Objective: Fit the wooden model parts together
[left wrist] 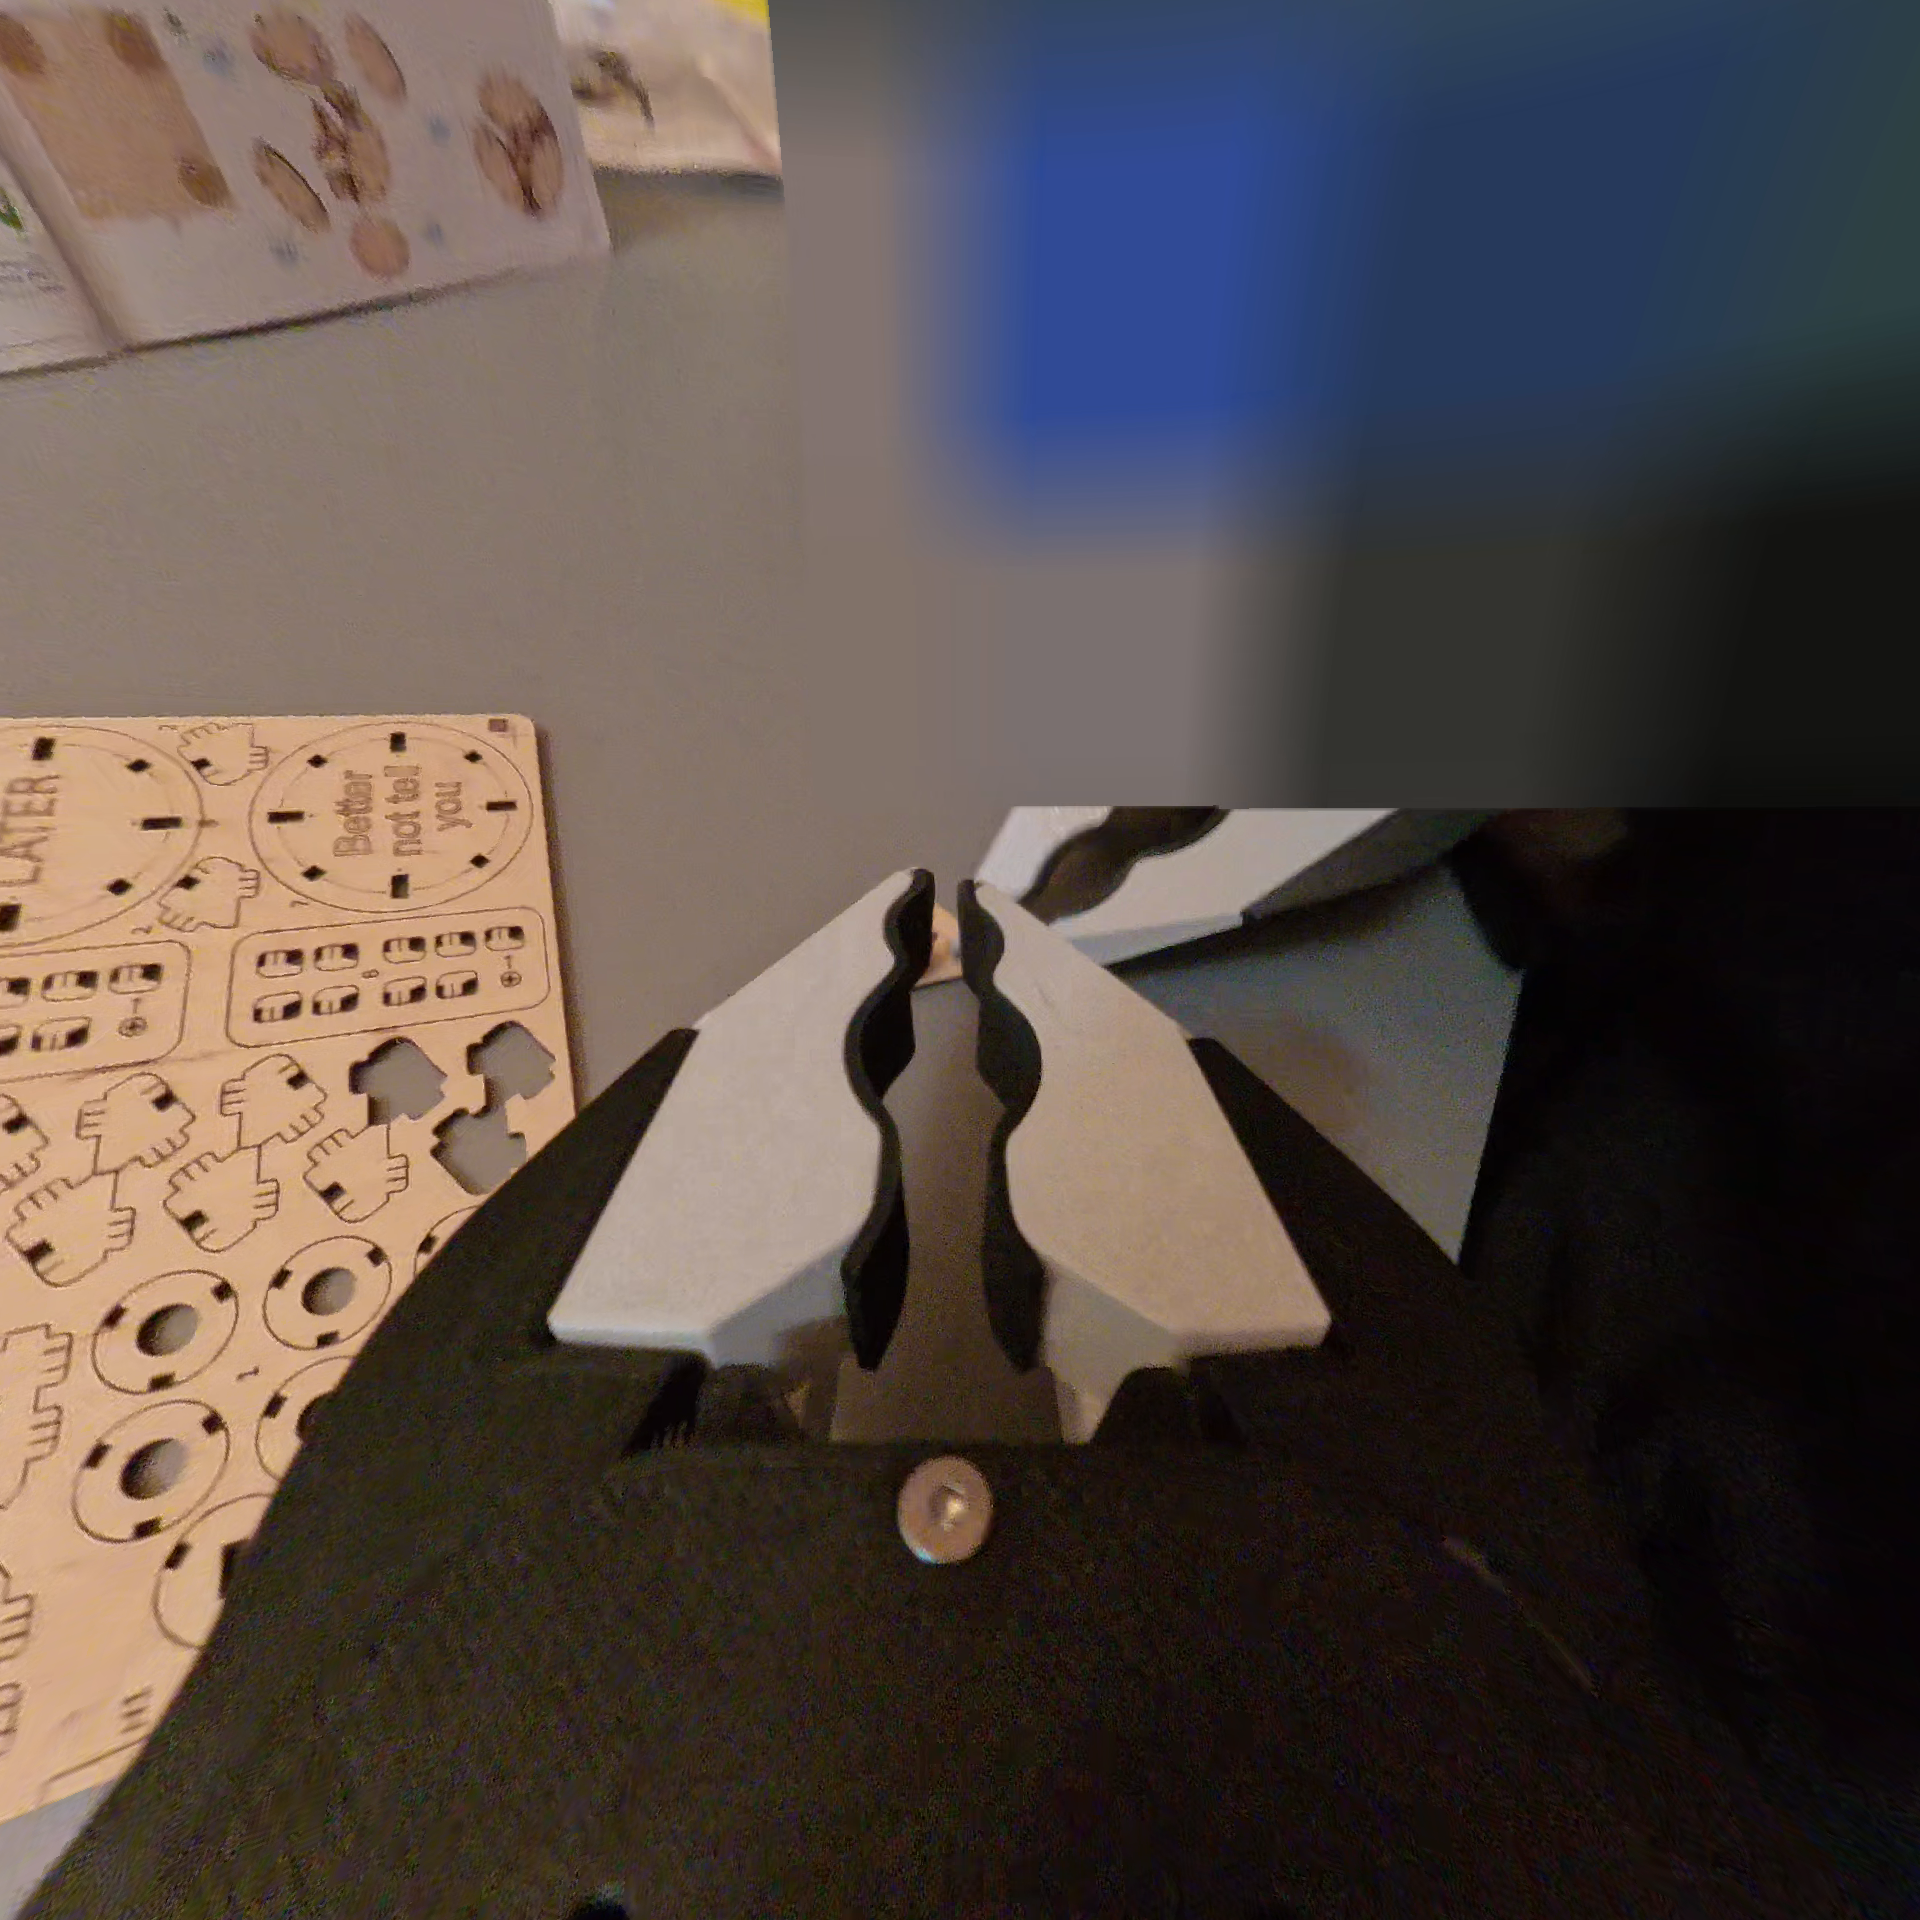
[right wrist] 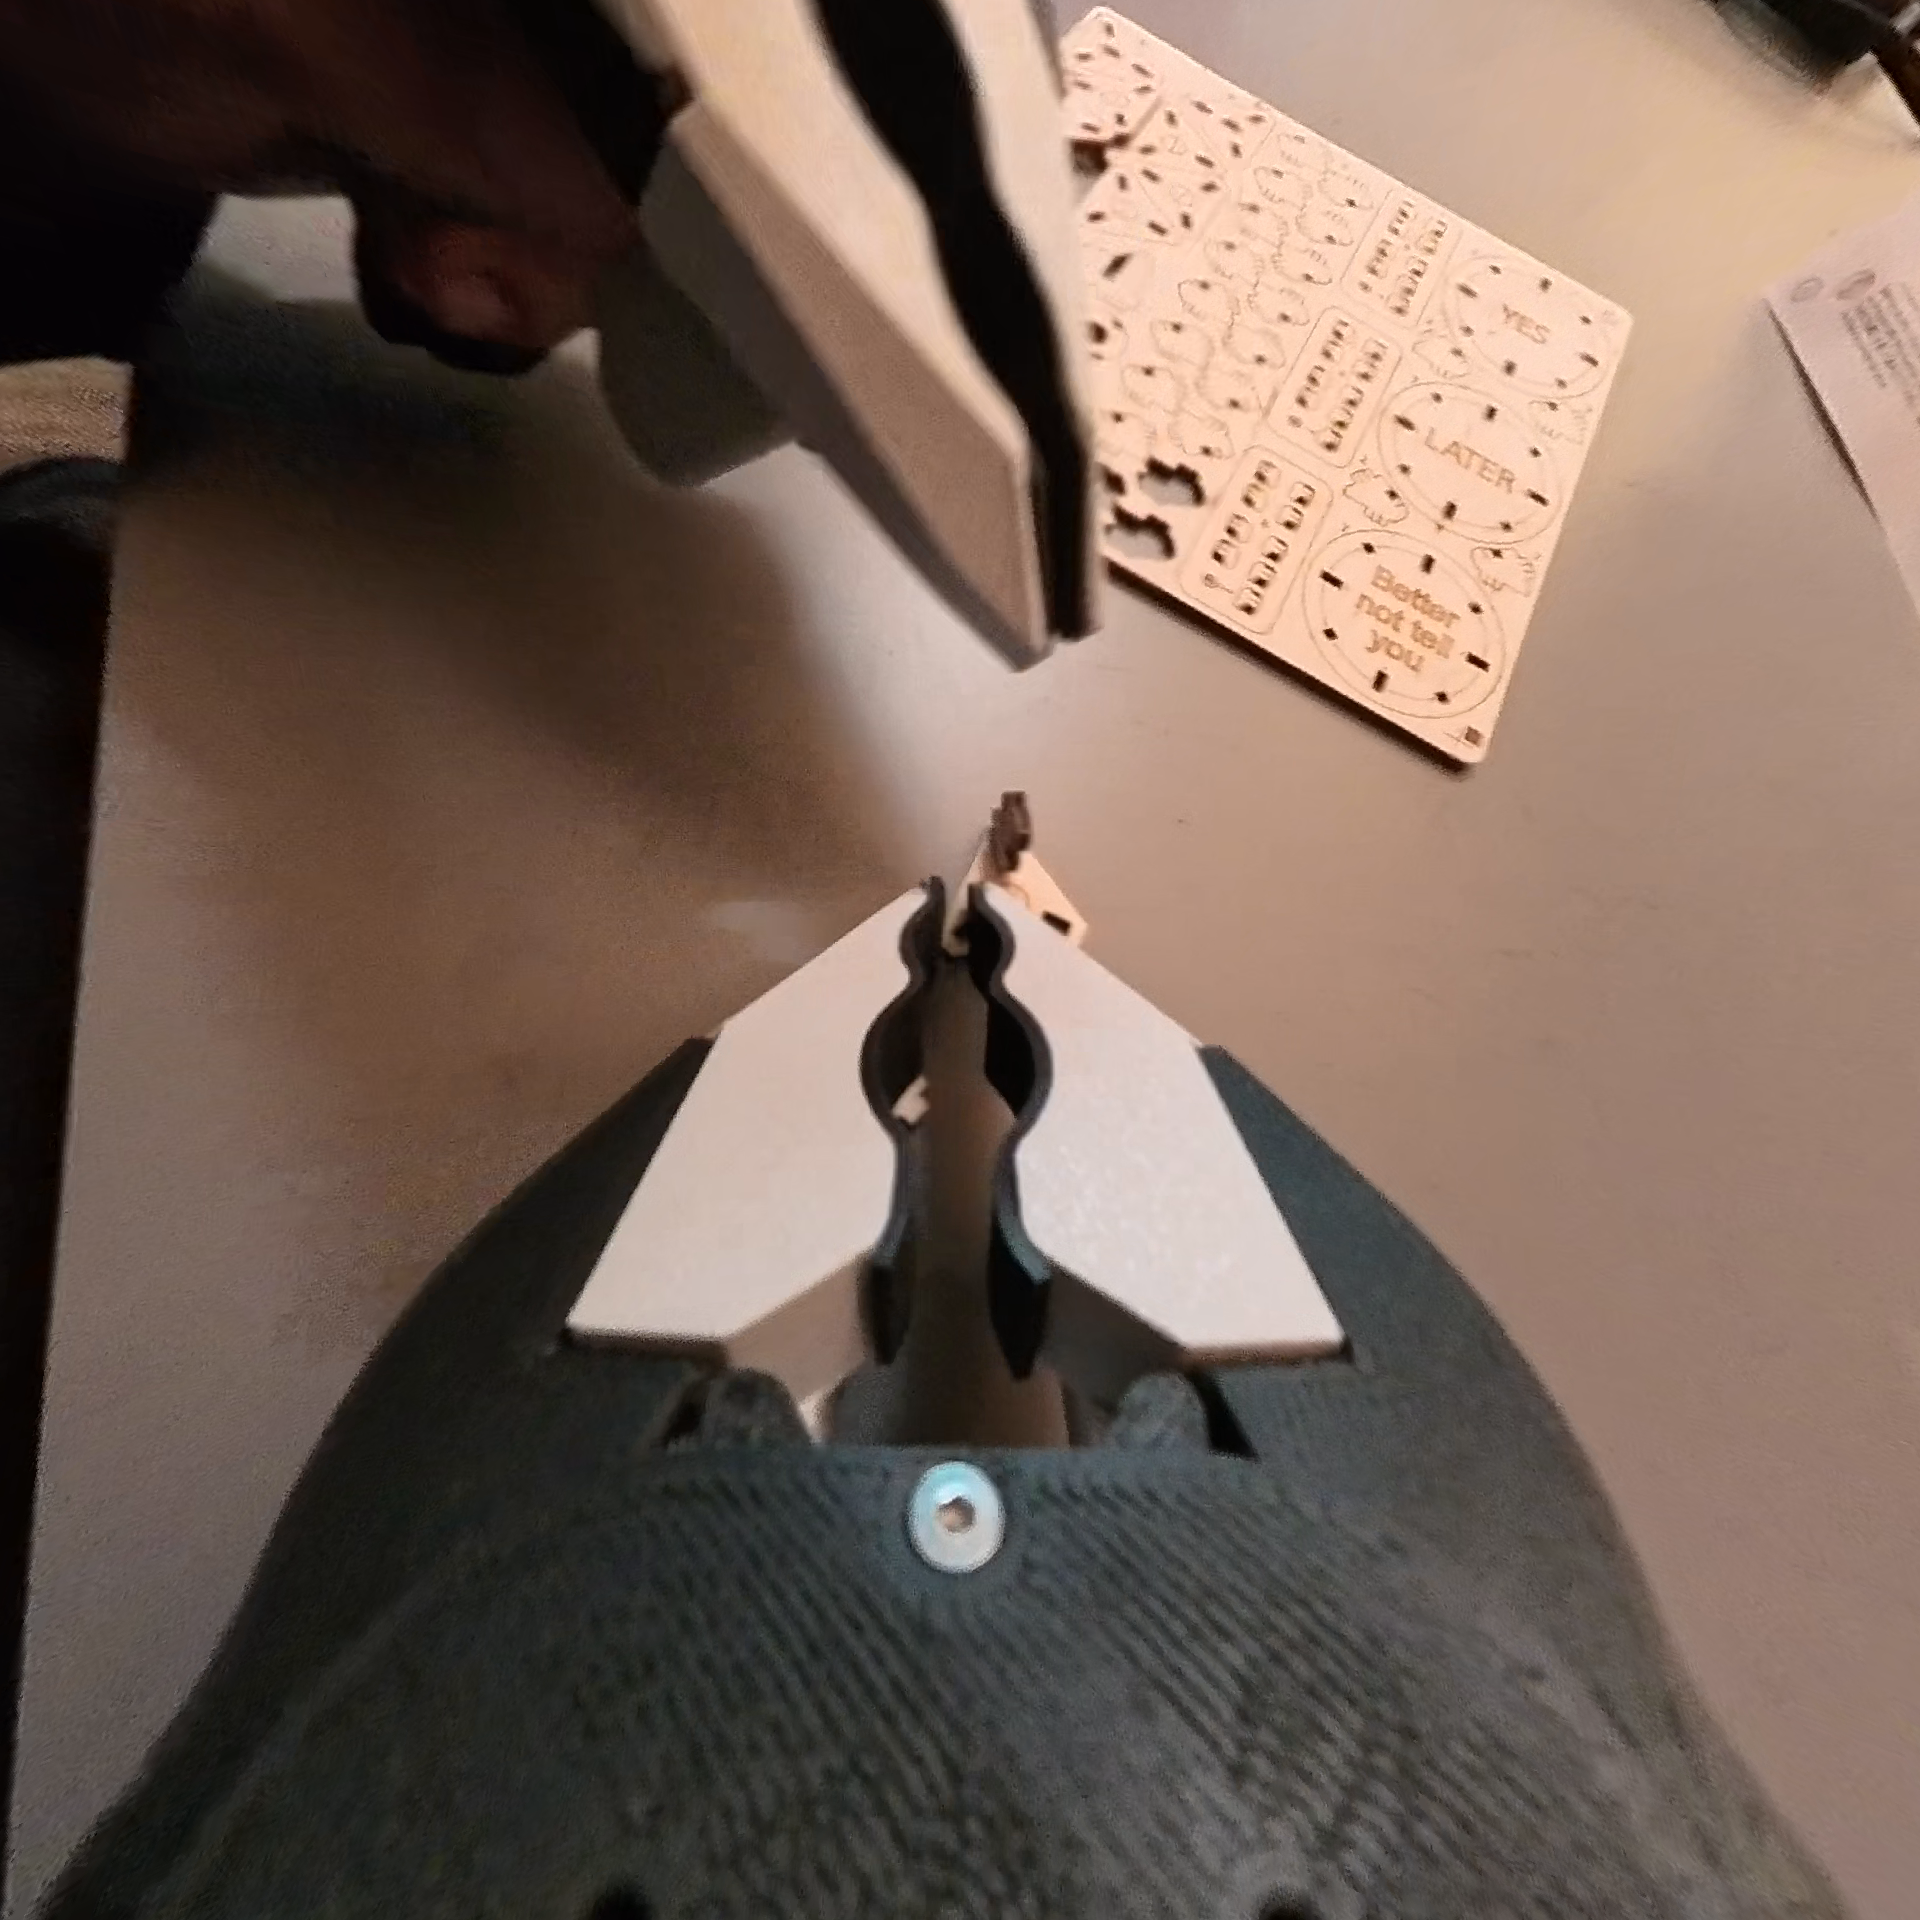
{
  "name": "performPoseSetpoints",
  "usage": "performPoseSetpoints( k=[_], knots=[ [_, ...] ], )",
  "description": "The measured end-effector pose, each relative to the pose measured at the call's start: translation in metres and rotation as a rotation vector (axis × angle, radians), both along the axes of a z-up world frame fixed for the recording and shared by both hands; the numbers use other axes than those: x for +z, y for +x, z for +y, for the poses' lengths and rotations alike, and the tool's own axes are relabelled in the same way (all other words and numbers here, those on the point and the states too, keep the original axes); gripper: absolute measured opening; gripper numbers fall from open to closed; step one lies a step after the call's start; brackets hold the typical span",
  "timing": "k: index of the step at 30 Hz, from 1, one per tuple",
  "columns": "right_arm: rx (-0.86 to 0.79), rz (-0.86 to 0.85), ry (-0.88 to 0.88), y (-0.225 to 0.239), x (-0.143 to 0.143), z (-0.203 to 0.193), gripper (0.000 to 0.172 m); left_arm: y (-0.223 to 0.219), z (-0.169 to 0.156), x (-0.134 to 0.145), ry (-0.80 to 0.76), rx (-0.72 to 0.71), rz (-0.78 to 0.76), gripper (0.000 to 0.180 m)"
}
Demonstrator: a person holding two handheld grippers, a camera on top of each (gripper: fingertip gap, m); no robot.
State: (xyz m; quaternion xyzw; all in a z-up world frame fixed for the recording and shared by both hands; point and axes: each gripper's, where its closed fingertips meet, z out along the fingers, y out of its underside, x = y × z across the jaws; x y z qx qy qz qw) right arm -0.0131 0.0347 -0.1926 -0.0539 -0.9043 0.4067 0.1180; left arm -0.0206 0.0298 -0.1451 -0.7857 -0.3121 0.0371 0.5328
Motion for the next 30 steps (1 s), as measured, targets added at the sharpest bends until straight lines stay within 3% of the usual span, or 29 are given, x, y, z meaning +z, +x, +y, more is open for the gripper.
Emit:
performPoseSetpoints(
  k=[4,7,11,14,21,30],
  knots=[
    [-0.089,-0.081,-0.026,-0.012,0.001,0.007,0.022,0.005,0.010,-0.021,-0.167,-0.059,-0.053,0.011],
    [-0.117,-0.147,-0.039,-0.014,0.000,0.009,0.033,-0.011,0.004,-0.035,-0.263,0.018,-0.011,0.019],
    [-0.109,-0.158,-0.031,-0.012,-0.002,0.008,0.030,-0.004,0.013,-0.042,-0.218,-0.048,-0.096,0.017],
    [-0.105,-0.169,-0.033,-0.011,-0.002,0.008,0.024,0.003,0.017,-0.039,-0.187,-0.103,-0.094,0.001],
    [-0.103,-0.184,-0.037,-0.010,-0.002,0.008,0.021,0.005,0.016,-0.040,-0.252,-0.119,-0.035,0.001],
    [-0.103,-0.192,-0.039,-0.011,-0.002,0.008,0.020,0.006,0.018,-0.043,-0.307,-0.110,-0.141,0.003]
  ],
)
